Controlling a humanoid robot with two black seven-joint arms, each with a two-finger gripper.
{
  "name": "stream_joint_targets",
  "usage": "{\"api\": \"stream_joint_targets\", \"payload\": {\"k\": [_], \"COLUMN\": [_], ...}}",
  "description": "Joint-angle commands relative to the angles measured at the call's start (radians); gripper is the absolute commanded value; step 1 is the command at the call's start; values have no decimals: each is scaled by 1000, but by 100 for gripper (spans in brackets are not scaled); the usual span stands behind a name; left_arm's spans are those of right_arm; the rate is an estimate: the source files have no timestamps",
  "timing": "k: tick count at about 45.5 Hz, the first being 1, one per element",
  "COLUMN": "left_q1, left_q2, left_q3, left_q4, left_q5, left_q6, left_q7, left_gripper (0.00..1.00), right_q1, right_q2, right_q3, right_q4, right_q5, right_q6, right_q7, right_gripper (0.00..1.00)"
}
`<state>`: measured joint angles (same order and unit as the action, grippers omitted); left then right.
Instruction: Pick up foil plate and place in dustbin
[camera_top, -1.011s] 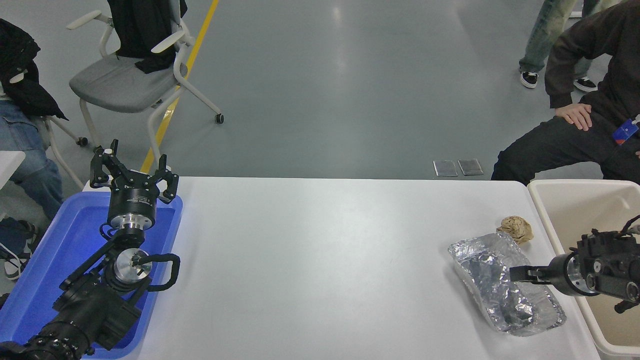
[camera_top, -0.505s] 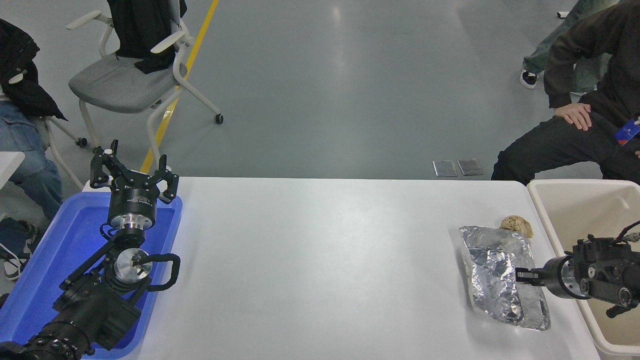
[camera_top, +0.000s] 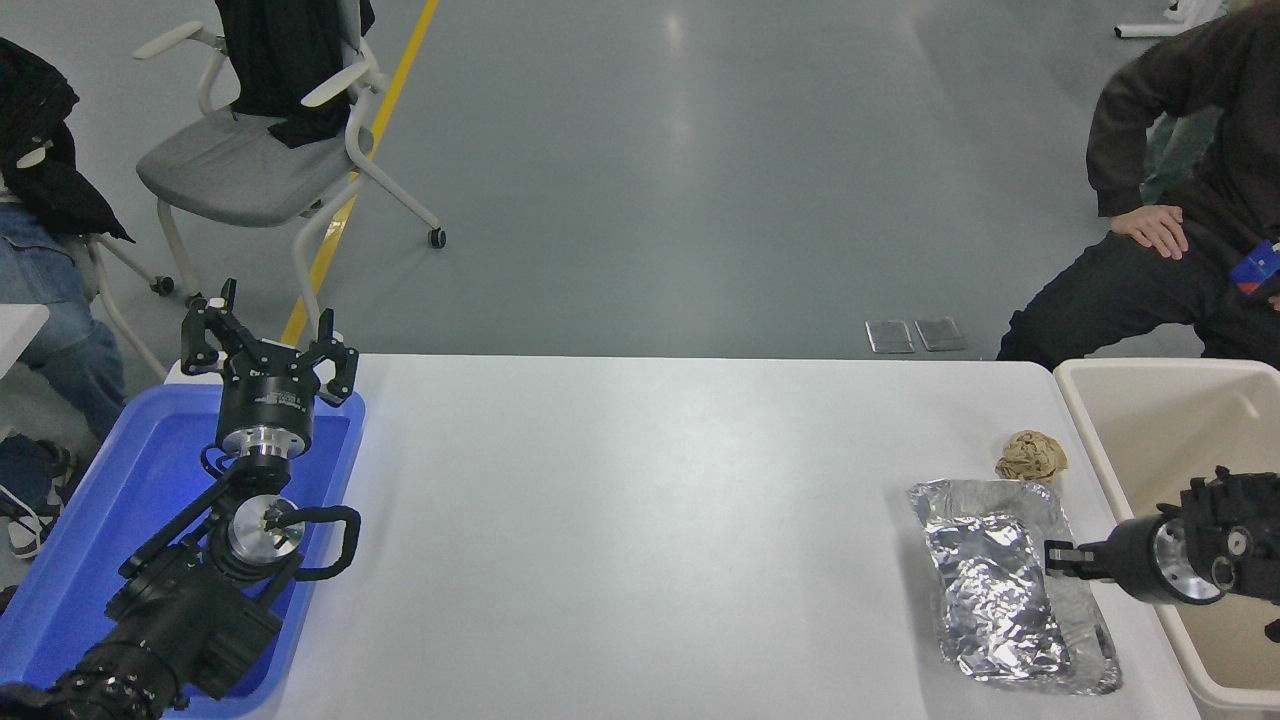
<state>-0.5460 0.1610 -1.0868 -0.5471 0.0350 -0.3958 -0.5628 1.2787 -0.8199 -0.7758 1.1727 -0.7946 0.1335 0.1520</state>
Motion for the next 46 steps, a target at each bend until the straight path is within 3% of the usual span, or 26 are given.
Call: {"api": "stream_joint_targets", "payload": {"k": [1,12,25,32,46], "left_q1": [0,1,1,1,1], "left_q2": [0,0,0,0,3], "left_q3": [1,-1,-1,-1,-1], "left_q4": [-1,-1,-1,-1,-1], "left_q5": [0,0,0,0,0], "left_q6": [0,0,0,0,0], "left_q7": [1,1,1,1,1], "left_gripper": [99,99,99,99,99], "right_q1": [333,715,1085,1160,1143], "right_q2": [-82,22,123,122,99], "right_q3": [-189,-465,-603,-605,-701], "right_q4": [179,274,346,346,295], "right_q5": [21,146,160,156,140], "right_q6": [20,78,288,383,382], "right_q7": [3,4,4,1,-3], "right_gripper": [0,0,0,0,0]}}
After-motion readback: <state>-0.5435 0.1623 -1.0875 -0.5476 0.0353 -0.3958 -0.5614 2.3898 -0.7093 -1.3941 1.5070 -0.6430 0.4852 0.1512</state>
